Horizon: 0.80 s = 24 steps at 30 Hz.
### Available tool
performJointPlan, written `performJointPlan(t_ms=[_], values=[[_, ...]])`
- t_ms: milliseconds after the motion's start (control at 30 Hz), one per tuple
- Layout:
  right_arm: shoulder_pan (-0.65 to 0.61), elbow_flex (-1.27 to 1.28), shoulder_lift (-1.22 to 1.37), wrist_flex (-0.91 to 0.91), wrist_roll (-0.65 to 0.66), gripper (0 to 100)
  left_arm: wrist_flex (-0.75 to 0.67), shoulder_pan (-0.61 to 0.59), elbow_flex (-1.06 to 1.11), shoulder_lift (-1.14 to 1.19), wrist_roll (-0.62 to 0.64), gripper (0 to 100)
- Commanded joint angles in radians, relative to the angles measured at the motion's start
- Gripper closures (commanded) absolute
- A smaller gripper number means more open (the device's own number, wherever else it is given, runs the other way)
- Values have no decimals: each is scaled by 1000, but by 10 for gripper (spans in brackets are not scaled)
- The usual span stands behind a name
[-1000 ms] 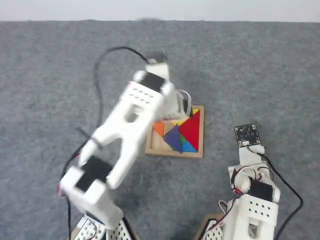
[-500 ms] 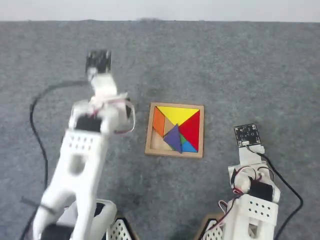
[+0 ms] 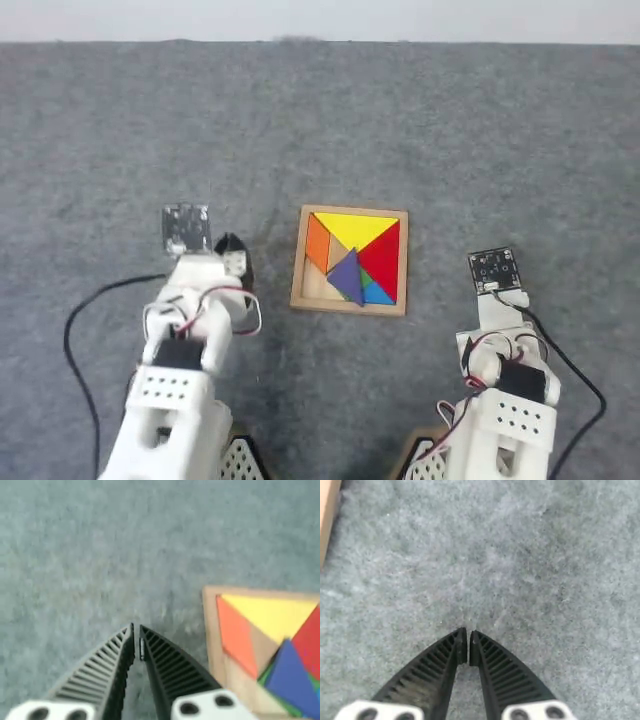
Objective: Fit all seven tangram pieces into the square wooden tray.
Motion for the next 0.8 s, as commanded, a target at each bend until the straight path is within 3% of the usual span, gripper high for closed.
performJointPlan(t_ms=[0, 67, 333, 767], values=[[-4, -5, -19, -1, 9, 975, 8, -11, 64, -114, -17, 985], [-4, -5, -19, -1, 9, 975, 29, -21, 85, -176, -15, 986], [-4, -5, -19, -1, -5, 977, 400, -72, 87, -359, -15, 986], [-2, -5, -19, -8, -35, 976, 836, -69, 87, -661, -14, 986]])
